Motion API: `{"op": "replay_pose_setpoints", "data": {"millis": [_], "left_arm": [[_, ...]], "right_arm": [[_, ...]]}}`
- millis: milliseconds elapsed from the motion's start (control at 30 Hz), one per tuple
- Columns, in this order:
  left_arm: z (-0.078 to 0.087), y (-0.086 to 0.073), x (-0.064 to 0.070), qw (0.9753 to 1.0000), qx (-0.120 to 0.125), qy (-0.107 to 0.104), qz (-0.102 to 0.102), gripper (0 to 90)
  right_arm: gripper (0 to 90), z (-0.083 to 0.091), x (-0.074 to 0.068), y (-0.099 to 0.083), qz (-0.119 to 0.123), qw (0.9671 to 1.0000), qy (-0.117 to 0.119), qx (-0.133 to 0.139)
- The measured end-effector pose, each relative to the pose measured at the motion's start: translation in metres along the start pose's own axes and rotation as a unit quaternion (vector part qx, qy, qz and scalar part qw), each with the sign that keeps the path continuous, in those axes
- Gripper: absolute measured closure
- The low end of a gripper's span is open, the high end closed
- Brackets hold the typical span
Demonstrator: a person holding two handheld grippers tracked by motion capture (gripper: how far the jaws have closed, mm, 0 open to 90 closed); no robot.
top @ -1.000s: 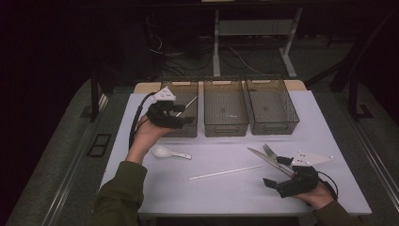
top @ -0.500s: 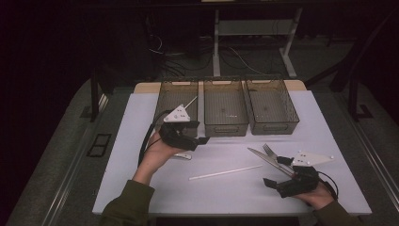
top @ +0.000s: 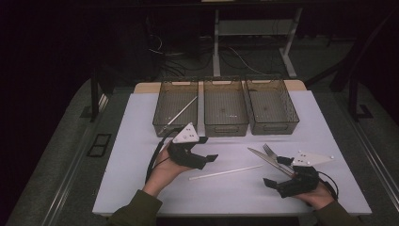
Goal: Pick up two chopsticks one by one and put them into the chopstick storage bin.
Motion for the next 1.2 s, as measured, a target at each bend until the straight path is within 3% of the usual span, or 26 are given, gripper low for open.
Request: {"op": "replay_pose_setpoints", "data": {"millis": [400,800,933,1200], "left_arm": [[-0.020,-0.017,0.020,0.9990,-0.026,-0.034,-0.016,34.1],[-0.039,-0.030,0.029,0.9954,-0.061,-0.066,-0.035,55.0],[-0.045,-0.036,0.032,0.9945,-0.071,-0.064,-0.044,61.0],[-0.054,-0.045,0.033,0.9927,-0.086,-0.074,-0.041,71.4]], "right_arm": [[1.1,0.000,0.000,0.000,0.000,1.0000,0.001,0.000],[1.1,0.000,0.000,0.000,0.000,1.0000,0.001,0.000],[1.1,0.000,0.000,0.000,0.000,1.0000,0.001,0.000],[1.1,0.000,0.000,0.000,0.000,1.0000,0.001,0.000]]}}
Point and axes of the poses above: each handheld gripper's, and its own axes: z roughly backward along the jaws, y roughly out of its top, x roughly to its right, the point moved 5 cm from there along -z, roughly forward along the jaws, and after that the axes turned 12 degrees about y, right-handed, at the moved point
